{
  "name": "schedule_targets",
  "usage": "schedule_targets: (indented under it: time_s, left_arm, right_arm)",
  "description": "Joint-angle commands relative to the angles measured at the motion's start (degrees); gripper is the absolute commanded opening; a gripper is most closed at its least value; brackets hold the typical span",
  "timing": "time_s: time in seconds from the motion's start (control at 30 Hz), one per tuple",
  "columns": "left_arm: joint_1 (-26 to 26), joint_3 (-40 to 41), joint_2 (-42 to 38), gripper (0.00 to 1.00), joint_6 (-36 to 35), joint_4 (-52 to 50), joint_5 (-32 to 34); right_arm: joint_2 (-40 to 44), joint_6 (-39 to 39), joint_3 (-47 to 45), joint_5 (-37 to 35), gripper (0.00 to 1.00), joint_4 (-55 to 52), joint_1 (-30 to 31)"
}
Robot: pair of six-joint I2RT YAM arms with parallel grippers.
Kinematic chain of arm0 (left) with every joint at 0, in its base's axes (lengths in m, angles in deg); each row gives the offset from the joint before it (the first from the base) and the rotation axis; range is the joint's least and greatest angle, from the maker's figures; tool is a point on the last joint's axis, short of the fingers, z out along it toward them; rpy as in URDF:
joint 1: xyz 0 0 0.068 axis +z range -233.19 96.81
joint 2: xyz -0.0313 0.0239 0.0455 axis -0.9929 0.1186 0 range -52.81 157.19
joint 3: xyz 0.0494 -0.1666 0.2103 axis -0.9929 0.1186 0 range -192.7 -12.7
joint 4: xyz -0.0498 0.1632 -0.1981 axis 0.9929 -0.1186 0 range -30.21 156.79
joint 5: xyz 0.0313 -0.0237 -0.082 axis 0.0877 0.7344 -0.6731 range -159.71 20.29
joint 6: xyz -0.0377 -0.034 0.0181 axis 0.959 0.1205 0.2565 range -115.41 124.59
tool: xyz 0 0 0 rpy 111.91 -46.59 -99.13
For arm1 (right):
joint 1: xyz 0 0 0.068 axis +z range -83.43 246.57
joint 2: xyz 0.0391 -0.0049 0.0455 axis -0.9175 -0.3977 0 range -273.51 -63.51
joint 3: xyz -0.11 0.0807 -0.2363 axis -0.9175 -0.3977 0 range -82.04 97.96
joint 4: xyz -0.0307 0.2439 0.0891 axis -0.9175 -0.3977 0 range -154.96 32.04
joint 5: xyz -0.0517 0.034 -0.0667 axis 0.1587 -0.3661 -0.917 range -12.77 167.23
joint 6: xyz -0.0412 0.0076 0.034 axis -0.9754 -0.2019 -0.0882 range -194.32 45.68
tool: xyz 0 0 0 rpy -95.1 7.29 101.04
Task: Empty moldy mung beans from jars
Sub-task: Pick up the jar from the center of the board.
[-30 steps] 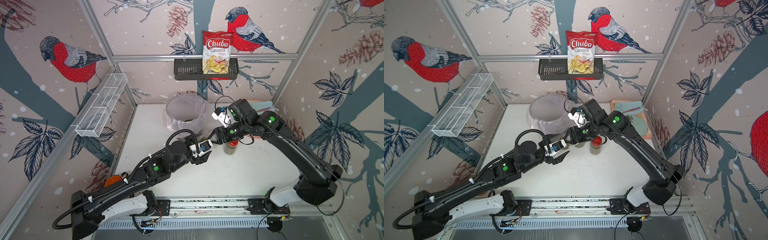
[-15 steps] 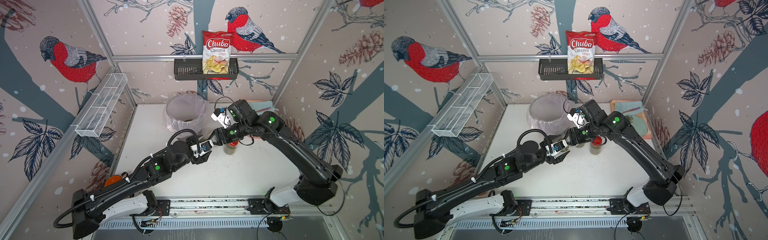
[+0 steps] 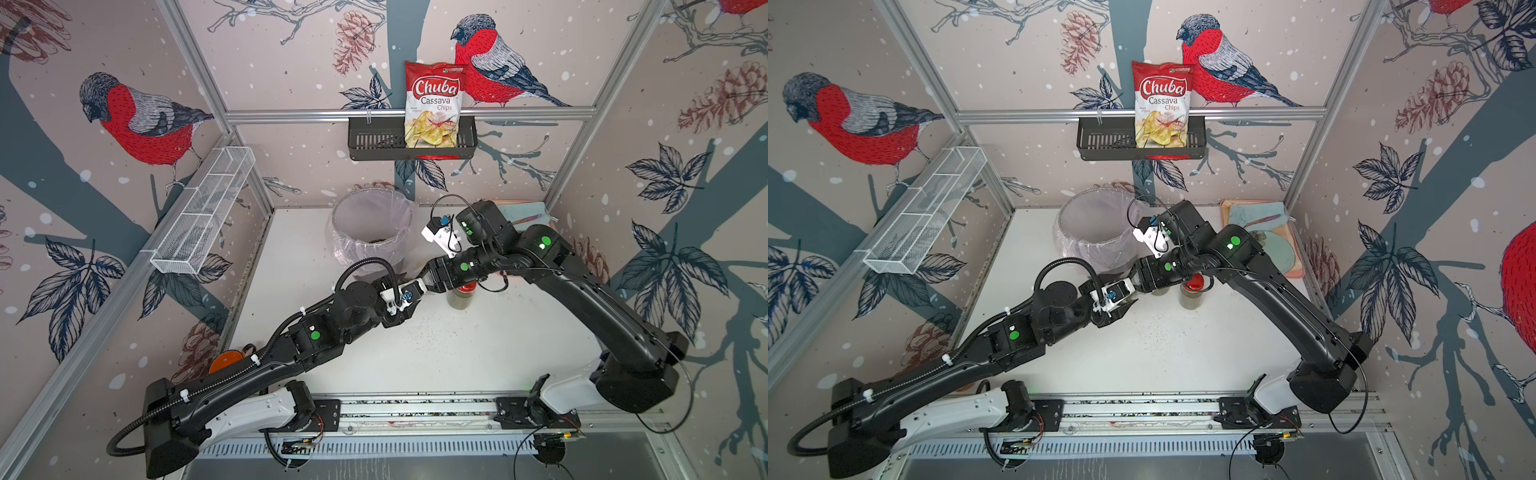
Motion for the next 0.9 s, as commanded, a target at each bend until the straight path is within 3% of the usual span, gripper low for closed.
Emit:
schedule_targets:
  time_s: [0.0, 0.1, 0.3, 0.87]
  left_arm:
    - [-0.1, -0.4, -0.7, 0.37, -0.6, 3.1, -0.6]
    - [-0.1, -0.3, -0.8, 0.26, -0.5, 3.1, -0.8]
    - [-0.1, -0.3, -0.9, 0.18, -0.1, 3.2, -1.6]
    - [-0.1, -0.1, -0.8, 0.15, 0.2, 3.4, -2.2]
  right_arm:
    - [0.4, 0.7, -0.3, 1.2, 0.49, 1.9, 0.1]
    - [0.4, 1.1, -0.5, 1.5, 0.5, 2.6, 0.2]
    - [0.7, 2.8, -0.8, 1.1, 0.59, 5.9, 0.2]
    - [0.9, 3.5, -1.7, -0.5, 0.76, 7.6, 1.0]
